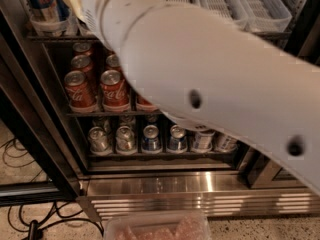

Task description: Pick redbull can from top shelf of fridge

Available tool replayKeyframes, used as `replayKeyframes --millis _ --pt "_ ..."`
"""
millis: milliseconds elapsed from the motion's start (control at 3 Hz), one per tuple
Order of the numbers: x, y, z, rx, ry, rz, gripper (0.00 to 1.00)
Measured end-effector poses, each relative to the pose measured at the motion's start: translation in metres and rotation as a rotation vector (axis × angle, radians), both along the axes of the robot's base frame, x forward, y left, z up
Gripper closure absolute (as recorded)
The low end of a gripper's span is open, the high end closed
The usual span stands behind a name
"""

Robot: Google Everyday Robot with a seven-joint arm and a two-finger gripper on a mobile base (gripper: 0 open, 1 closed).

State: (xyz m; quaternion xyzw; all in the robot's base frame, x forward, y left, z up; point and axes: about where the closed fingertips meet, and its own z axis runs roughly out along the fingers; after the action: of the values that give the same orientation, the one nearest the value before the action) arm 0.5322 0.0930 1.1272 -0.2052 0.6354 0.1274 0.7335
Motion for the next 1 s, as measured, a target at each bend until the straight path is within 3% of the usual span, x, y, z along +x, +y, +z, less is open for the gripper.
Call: replayKeyframes --millis 333,667,1000 --pt "0.0 -0.053 -0.028 0.028 0.141 -0.006 1.0" --pt "-0.012 -0.036 -0.026 0.028 0.166 0.066 1.0" --pt "-0.012 -0.036 -0.026 0.028 0.166 0.066 1.0"
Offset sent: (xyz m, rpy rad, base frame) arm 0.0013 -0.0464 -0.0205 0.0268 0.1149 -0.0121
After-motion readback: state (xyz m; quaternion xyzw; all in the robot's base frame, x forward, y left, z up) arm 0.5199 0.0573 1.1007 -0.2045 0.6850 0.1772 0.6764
